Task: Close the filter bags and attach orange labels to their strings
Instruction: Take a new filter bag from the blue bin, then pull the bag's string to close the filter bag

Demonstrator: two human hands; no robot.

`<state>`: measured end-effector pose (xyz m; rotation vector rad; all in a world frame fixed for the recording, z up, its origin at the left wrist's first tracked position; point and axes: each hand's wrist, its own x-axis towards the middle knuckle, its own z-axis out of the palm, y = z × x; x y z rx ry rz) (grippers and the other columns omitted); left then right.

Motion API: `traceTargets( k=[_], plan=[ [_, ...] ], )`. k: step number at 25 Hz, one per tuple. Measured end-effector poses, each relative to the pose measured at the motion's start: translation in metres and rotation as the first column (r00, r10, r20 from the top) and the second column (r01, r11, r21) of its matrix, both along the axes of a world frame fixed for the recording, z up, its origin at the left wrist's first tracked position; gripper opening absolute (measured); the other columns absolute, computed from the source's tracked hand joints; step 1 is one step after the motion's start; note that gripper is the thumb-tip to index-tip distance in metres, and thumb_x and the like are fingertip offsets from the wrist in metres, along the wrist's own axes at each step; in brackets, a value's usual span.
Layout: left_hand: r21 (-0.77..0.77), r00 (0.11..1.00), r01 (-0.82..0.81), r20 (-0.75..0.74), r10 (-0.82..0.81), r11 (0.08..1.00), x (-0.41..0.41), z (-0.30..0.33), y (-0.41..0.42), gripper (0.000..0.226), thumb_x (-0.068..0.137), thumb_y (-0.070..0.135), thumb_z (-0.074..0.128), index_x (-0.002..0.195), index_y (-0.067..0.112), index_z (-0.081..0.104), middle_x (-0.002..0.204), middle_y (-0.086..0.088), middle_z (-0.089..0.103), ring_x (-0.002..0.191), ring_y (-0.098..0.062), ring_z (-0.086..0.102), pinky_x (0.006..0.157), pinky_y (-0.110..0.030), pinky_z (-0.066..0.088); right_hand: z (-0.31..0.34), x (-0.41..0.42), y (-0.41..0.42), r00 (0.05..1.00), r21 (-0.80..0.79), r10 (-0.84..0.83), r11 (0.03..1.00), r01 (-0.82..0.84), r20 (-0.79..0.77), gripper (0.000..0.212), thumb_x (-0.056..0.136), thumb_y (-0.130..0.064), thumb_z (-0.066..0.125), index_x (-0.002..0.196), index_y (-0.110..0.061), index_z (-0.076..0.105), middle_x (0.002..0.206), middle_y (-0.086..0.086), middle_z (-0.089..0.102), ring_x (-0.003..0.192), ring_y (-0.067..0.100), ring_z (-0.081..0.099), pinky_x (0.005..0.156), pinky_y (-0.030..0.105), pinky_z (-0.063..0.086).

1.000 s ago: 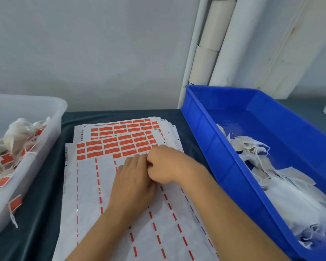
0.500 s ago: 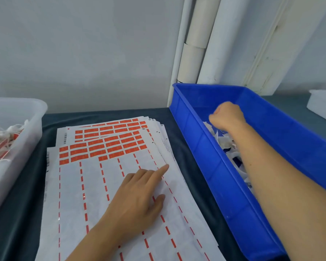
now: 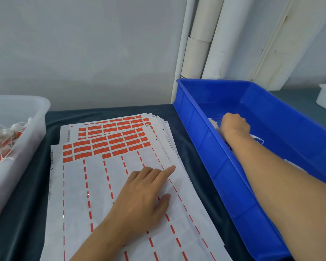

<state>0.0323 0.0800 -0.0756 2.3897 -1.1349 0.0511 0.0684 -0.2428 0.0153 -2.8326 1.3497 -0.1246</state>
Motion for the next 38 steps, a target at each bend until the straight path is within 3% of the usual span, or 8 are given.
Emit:
traceTargets(
  k=[5, 9, 13, 21, 24, 26, 31, 38],
  plan=[
    [-0.002, 0.999, 0.001, -0.04, -0.001, 1.0, -0.003, 0.004, 0.003, 0.062, 0.098, 0.063, 0.037, 0.152, 0.056, 0.006, 0.152, 0.033, 0.036, 0.138, -0.001, 0.035, 0.119, -0.027, 0.02, 0.038, 0.008, 0.016, 0.995, -0.209, 0.069, 0.977, -0.054, 0.066, 0.013, 0.093, 0.003, 0.065, 0.093, -0.007, 0.055, 0.071, 0.008, 0.042, 0.073, 0.026, 0.048, 0.064, 0.038, 0.042],
    [-0.036, 0.996, -0.004, -0.093, 0.001, 0.999, -0.003, 0.012, 0.006, 0.06, 0.097, 0.064, 0.035, 0.151, 0.059, 0.009, 0.15, 0.033, 0.04, 0.135, 0.001, 0.04, 0.122, -0.031, 0.031, 0.096, 0.013, 0.043, 0.956, -0.285, 0.213, 0.947, -0.151, 0.201, 0.03, 0.086, 0.014, 0.065, 0.072, -0.006, 0.047, 0.091, 0.016, 0.061, 0.074, 0.029, 0.049, 0.066, 0.038, 0.042],
    [-0.245, 0.966, -0.112, -0.255, 0.048, 0.963, -0.002, 0.028, 0.009, 0.055, 0.094, 0.07, 0.034, 0.148, 0.061, 0.027, 0.138, 0.037, 0.048, 0.126, 0.006, 0.048, 0.113, -0.028, 0.041, 0.142, 0.022, 0.083, 0.835, -0.308, 0.465, 0.873, -0.378, 0.294, 0.009, 0.097, 0.001, 0.062, 0.102, 0.0, 0.07, 0.104, 0.019, 0.06, 0.085, 0.031, 0.052, 0.073, 0.038, 0.049],
    [-0.447, 0.861, -0.353, -0.499, 0.099, 0.822, 0.047, 0.05, 0.051, 0.069, 0.092, 0.065, 0.059, 0.153, 0.04, 0.04, 0.137, 0.029, 0.057, 0.117, 0.001, 0.061, 0.088, -0.018, 0.054, 0.065, 0.016, 0.197, 0.478, 0.33, 0.848, 0.394, -0.858, 0.229, 0.009, 0.094, -0.033, 0.073, 0.093, -0.035, 0.081, 0.085, -0.02, 0.074, 0.079, 0.002, 0.068, 0.074, 0.028, 0.056],
    [-0.424, 0.844, -0.419, -0.509, 0.172, 0.803, 0.053, 0.032, 0.062, 0.017, 0.096, 0.047, 0.068, 0.108, 0.035, 0.067, 0.097, 0.028, 0.07, 0.089, 0.001, 0.068, 0.069, -0.01, 0.052, 0.015, 0.018, 0.212, 0.486, 0.464, 0.782, 0.289, -0.837, 0.391, 0.006, 0.094, -0.036, 0.074, 0.094, -0.04, 0.079, 0.087, -0.028, 0.072, 0.083, -0.009, 0.065, 0.072, 0.021, 0.05],
    [-0.457, 0.81, -0.503, -0.545, 0.216, 0.733, 0.055, 0.021, 0.064, 0.012, 0.097, 0.042, 0.07, 0.093, 0.03, 0.067, 0.085, 0.023, 0.071, 0.08, 0.0, 0.068, 0.063, -0.009, 0.051, -0.01, 0.017, 0.214, 0.543, 0.504, 0.644, 0.27, -0.82, 0.539, 0.009, 0.095, -0.04, 0.073, 0.103, -0.041, 0.075, 0.092, -0.025, 0.071, 0.08, -0.008, 0.065, 0.064, 0.02, 0.052],
    [-0.517, 0.732, -0.622, -0.651, 0.202, 0.588, 0.057, 0.012, 0.067, 0.004, 0.097, 0.034, 0.071, 0.099, 0.032, 0.068, 0.096, 0.029, 0.071, 0.092, 0.007, 0.069, 0.064, -0.006, 0.052, -0.063, -0.001, 0.217, 0.622, 0.509, 0.31, 0.376, -0.775, 0.719, 0.009, 0.099, -0.042, 0.066, 0.105, -0.039, 0.072, 0.097, -0.028, 0.071, 0.089, -0.007, 0.067, 0.074, 0.018, 0.055],
    [-0.562, 0.757, -0.539, -0.649, 0.069, 0.627, 0.048, 0.019, 0.064, 0.019, 0.091, 0.044, 0.076, 0.094, 0.029, 0.065, 0.09, 0.015, 0.072, 0.089, -0.007, 0.072, 0.063, -0.013, 0.054, -0.072, -0.012, 0.221, 0.525, 0.43, 0.154, 0.41, -0.804, 0.837, 0.02, 0.091, -0.052, 0.064, 0.098, -0.035, 0.073, 0.097, -0.024, 0.074, 0.093, 0.0, 0.07, 0.071, 0.012, 0.057]
  ],
)
